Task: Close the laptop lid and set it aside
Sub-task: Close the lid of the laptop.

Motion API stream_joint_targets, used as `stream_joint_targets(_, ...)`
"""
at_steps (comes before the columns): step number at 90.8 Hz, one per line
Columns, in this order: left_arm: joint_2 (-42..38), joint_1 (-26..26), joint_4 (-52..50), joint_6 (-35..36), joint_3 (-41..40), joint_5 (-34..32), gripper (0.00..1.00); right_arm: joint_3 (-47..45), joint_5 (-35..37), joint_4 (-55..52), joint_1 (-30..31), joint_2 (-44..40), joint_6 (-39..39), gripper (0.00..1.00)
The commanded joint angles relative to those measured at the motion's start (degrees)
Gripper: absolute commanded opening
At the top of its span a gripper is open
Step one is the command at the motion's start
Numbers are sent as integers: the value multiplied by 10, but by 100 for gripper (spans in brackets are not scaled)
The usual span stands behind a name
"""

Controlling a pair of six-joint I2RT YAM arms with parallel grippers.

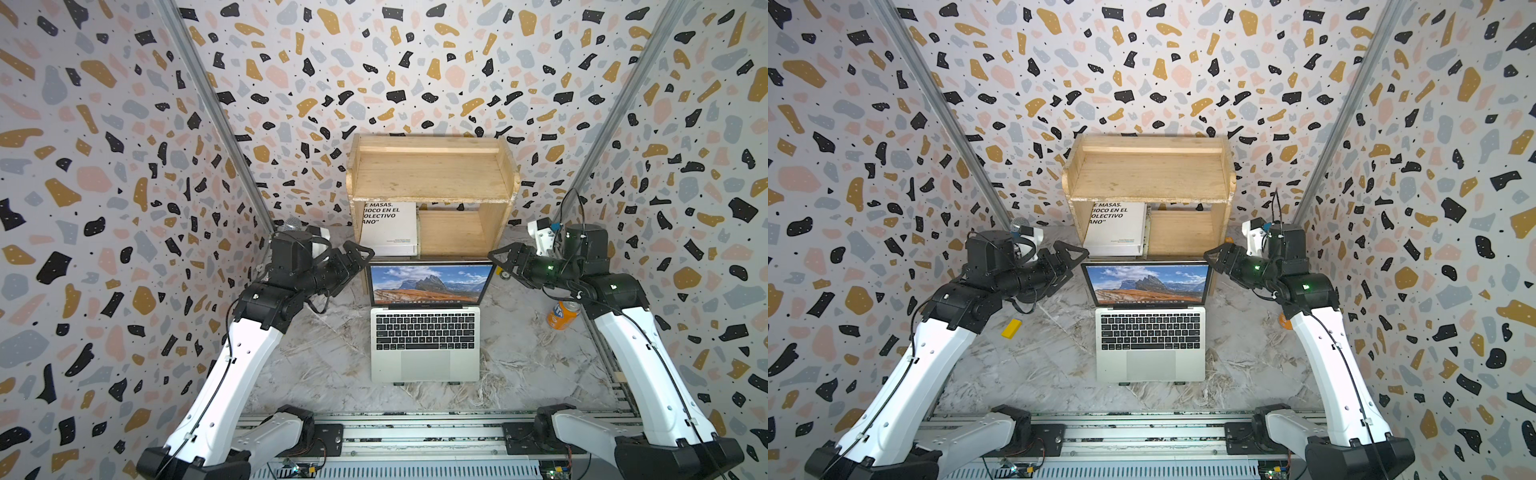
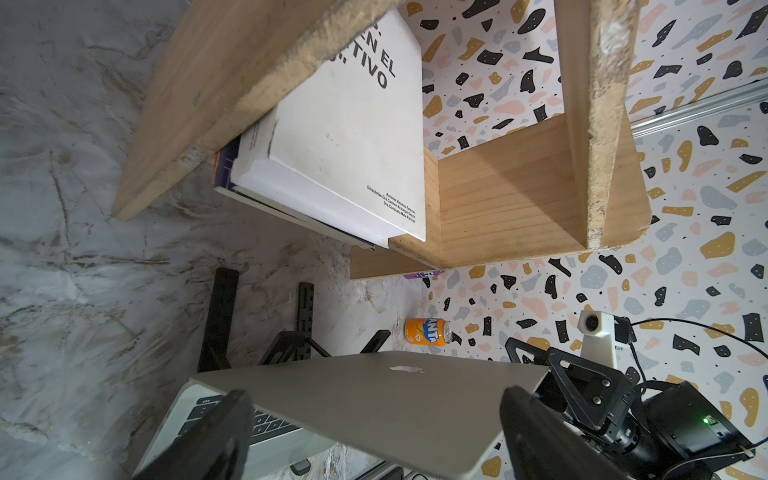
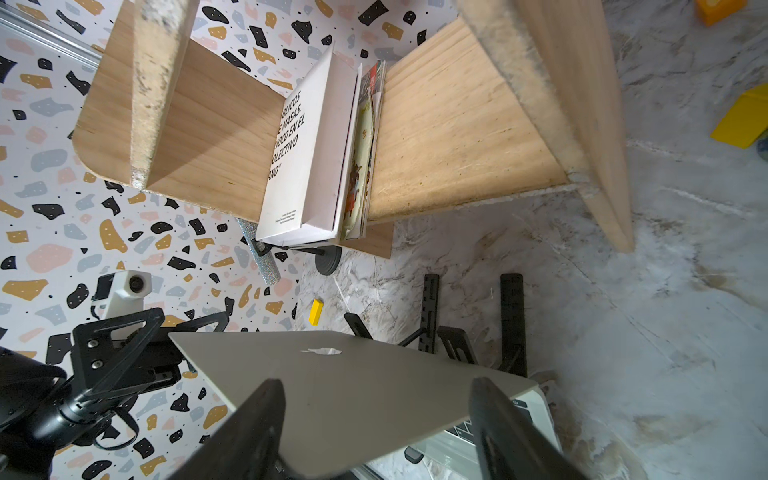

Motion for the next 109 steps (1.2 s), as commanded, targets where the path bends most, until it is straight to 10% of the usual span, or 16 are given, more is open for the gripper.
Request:
stream_joint_targets(1, 4, -9, 18, 18, 14, -3, 93, 18, 16, -2, 8, -1, -13, 74)
stream_joint_targets(109, -47, -80, -19, 47, -52, -18, 87, -30, 30, -58, 27, -66, -52, 69)
